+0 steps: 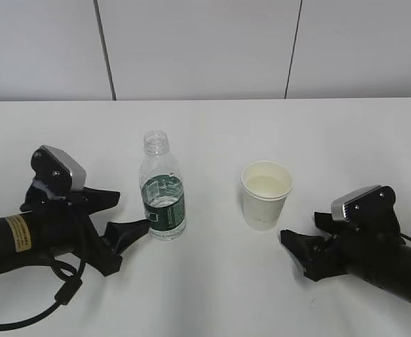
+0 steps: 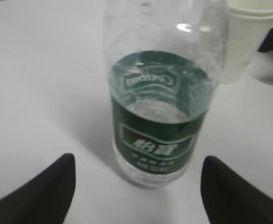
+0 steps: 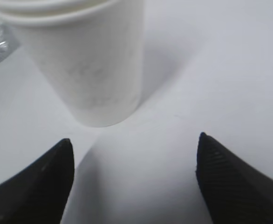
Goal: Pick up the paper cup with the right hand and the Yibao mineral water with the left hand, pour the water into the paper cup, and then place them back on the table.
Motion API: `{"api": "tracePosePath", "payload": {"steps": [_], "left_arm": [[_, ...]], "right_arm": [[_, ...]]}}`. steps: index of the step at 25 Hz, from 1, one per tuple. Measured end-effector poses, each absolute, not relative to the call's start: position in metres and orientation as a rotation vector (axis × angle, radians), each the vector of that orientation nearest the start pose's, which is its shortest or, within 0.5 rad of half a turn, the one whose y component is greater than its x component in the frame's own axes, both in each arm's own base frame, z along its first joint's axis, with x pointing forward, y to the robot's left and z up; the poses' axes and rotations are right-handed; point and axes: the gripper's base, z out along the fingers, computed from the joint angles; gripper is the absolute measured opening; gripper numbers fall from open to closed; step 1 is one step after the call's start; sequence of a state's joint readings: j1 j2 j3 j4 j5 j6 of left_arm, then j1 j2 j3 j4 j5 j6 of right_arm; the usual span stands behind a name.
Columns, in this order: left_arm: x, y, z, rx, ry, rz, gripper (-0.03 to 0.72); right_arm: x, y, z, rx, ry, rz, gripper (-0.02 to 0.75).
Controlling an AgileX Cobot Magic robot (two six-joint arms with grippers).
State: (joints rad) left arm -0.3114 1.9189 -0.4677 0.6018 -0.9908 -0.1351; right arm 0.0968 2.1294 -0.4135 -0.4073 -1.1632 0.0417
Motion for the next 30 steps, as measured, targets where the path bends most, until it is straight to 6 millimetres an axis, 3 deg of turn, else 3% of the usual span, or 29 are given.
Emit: {"api": "tracePosePath", "payload": {"steps": [10, 17, 23, 30], "left_arm": [[0.278, -0.057, 0.1, 0.442, 1.943, -0.338, 0.511], [0.29, -0.04, 0.1, 0.34, 2.043, -0.249, 0.511], [0.322, -0.027, 0.13, 0.262, 2.26, -0.091, 0.511], [0.348, -0.015, 0.181, 0.038, 2.527, 0.063, 0.511]], "right_arm": [[0.283, 0.011, 0.054, -0.122, 1.994, 0.186, 0.627], [0.304, -0.007, 0.068, -0.013, 1.93, 0.188, 0.621], [0.323, -0.011, 0.095, -0.031, 2.107, 0.154, 0.615], [0.338, -0.021, 0.153, 0.011, 2.278, 0.049, 0.607]]}}
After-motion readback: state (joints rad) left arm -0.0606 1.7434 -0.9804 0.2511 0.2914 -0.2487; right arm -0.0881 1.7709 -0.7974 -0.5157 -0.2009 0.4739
